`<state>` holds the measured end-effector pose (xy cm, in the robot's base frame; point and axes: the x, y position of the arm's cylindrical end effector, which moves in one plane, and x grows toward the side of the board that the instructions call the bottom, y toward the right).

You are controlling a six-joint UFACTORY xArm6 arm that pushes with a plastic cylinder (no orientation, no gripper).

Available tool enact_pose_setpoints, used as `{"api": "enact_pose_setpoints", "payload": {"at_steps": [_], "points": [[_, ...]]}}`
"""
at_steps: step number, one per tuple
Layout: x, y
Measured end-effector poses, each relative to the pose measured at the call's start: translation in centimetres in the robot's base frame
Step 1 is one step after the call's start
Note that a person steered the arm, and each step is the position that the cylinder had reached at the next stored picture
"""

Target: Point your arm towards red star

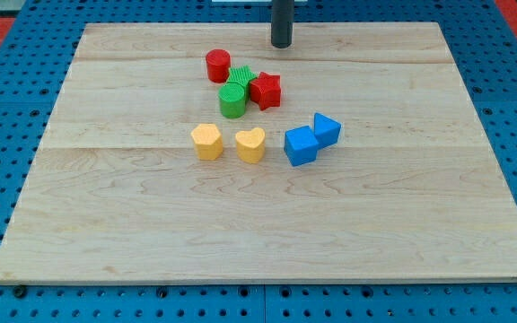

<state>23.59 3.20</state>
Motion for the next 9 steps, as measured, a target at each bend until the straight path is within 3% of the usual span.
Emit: {"api": "enact_pose_setpoints", "payload": {"at_steps": [9], "points": [[-0.87,0.4]]}}
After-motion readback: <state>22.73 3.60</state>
